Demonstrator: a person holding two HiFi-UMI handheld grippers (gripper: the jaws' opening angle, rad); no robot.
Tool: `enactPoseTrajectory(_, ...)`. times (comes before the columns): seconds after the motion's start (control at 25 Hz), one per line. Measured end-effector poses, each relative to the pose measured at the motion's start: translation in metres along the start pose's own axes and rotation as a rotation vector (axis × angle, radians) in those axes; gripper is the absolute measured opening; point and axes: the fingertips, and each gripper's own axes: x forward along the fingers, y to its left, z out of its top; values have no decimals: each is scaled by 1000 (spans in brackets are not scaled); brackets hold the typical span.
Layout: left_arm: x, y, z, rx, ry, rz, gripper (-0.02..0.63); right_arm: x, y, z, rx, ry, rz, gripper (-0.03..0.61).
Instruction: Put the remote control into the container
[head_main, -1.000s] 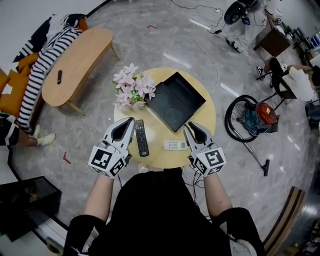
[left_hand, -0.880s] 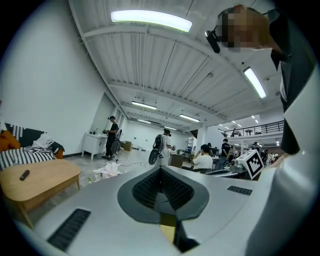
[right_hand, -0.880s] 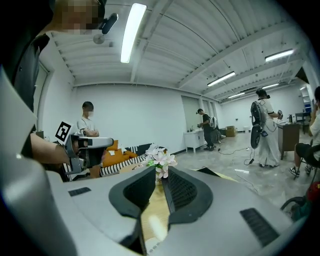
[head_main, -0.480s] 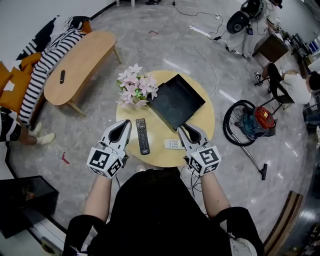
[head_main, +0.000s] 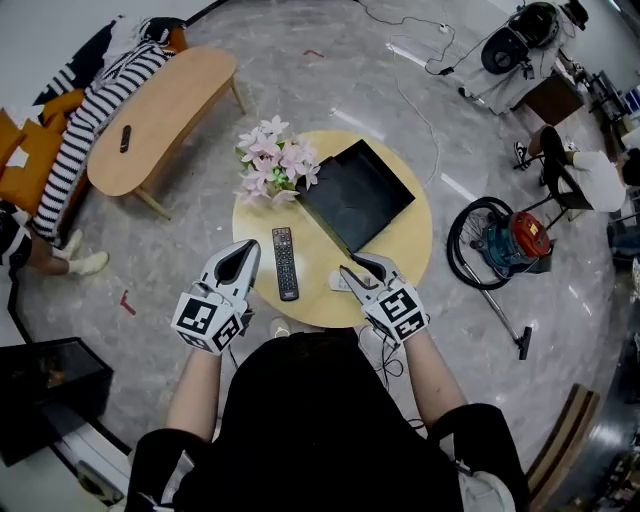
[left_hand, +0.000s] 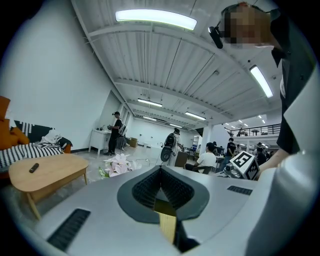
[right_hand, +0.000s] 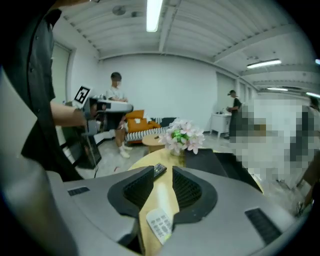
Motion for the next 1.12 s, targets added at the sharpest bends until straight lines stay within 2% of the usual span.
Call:
enactPoseTrajectory(0.12,-3,2,-8,-7,20,3,6,11,17,-37,-159,160,126,147)
enactPoseTrajectory(0.28,-5,3,-17,-16,42,7,8,18,20,-84,-268,331,217,180)
enactPoseTrajectory(0.36,-6,1,-19,-14,47,6,8,23,18,-98,-302,383,239,190)
enactPoseTrajectory(0.48,-10,0,-27,-11,63,17,8,32,23,-100,-307,388,256,191)
enactPoseTrajectory(0.72,-33,11,-35,-30,61,92,6,82,51,-77,-179,310,229,192)
enactPoseTrajectory(1.0,-84,34,-36,-45,37,199,6,135,54,-57,221,306,124,247)
enactPoseTrajectory(1.12,-109,45,-39,-60,25,243,6,152,56,-55,315,321,63,272)
